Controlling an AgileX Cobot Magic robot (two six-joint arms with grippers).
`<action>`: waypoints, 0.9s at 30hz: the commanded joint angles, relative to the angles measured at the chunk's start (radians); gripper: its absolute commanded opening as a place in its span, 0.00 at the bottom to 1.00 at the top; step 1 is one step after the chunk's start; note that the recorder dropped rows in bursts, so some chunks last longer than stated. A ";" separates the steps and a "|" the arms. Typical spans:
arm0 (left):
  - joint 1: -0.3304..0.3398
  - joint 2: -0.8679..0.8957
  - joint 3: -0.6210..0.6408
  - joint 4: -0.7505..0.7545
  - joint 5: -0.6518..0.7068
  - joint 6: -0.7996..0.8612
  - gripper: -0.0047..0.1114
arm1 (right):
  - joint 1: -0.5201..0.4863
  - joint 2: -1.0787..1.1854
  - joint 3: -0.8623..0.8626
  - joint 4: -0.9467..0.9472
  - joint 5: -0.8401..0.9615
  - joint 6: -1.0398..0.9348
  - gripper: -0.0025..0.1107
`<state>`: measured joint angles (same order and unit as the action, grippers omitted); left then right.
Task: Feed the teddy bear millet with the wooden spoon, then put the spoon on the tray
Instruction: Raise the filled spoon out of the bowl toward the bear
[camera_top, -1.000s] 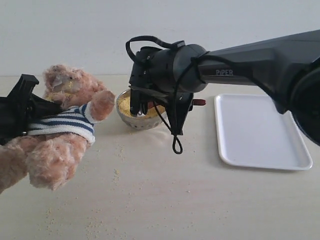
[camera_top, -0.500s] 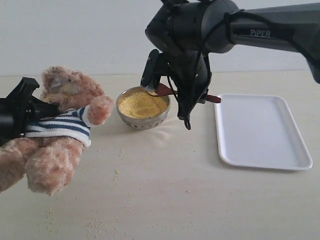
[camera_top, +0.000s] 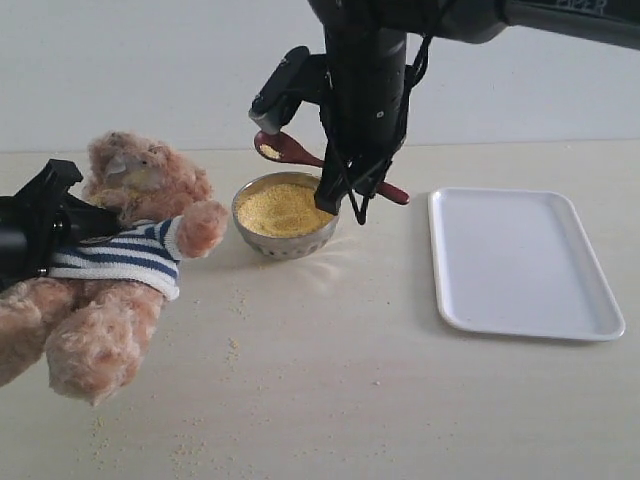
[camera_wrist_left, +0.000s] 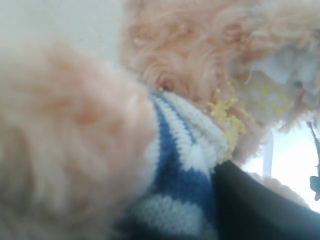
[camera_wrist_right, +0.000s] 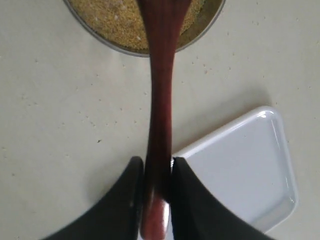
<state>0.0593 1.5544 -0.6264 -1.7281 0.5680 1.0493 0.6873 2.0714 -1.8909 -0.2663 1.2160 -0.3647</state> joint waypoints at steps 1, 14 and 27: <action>0.000 -0.006 -0.006 -0.016 0.010 0.007 0.08 | -0.004 -0.050 -0.008 0.055 0.005 0.007 0.02; -0.002 -0.006 -0.006 -0.016 0.068 0.006 0.08 | -0.004 -0.108 -0.006 0.208 0.005 0.109 0.02; -0.002 -0.006 -0.006 -0.016 0.078 -0.024 0.08 | -0.004 -0.160 -0.006 0.291 0.005 0.176 0.02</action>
<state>0.0593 1.5544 -0.6264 -1.7281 0.6232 1.0374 0.6873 1.9418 -1.8926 0.0091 1.2198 -0.2042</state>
